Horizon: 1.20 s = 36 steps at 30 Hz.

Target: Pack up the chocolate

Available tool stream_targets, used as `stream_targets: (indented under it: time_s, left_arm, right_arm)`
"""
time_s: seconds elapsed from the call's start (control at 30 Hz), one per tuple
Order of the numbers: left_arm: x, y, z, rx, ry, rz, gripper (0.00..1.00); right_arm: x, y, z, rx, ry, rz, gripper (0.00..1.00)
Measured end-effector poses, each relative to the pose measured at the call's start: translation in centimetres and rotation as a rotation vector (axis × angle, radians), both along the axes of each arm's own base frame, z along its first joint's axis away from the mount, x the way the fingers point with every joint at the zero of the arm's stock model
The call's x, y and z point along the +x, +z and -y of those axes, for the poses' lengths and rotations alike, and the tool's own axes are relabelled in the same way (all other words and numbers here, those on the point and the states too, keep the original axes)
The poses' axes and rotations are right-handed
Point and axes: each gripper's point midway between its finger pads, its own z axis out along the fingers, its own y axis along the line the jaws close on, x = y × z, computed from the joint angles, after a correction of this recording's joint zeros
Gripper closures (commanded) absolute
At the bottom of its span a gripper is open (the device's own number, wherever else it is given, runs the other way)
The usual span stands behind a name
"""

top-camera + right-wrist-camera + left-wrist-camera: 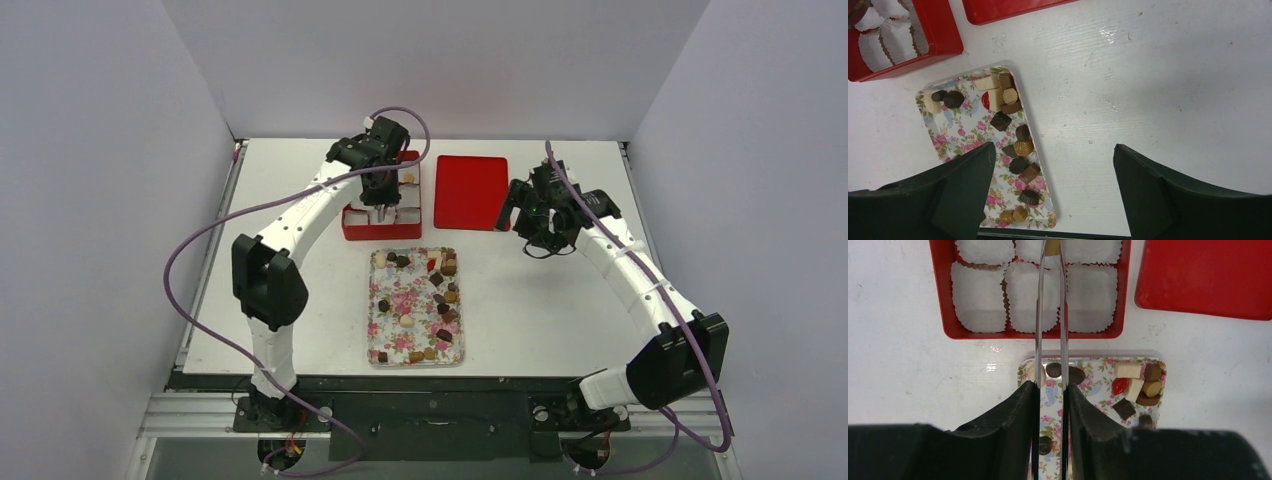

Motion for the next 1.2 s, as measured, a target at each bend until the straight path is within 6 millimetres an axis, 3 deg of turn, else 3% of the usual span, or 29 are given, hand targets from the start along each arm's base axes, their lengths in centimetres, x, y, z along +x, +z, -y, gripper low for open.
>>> stream_targets:
  time_s: [0.4, 0.7, 0.93, 1.2]
  left_arm:
    - [3.1, -3.8, -1.8, 0.047, 0.055, -0.042, 0.81]
    - [4.2, -5.2, -1.4, 0.065, 0.039, -0.055, 0.70]
    - [4.7, -4.5, -1.3, 0.066, 0.024, -0.037, 0.63]
    - [5.2, -3.2, -1.0, 0.053, 0.021, -0.007, 0.63]
  right_arm:
    - [0.0, -0.1, 0.2, -0.003, -0.002, -0.004, 0.17]
    - [-0.1, -0.1, 0.2, -0.002, 0.000, -0.005, 0.17]
    - [-0.1, -0.1, 0.1, 0.002, 0.001, -0.006, 0.17]
    - [-0.1, -0.1, 0.1, 0.002, 0.001, -0.006, 0.17]
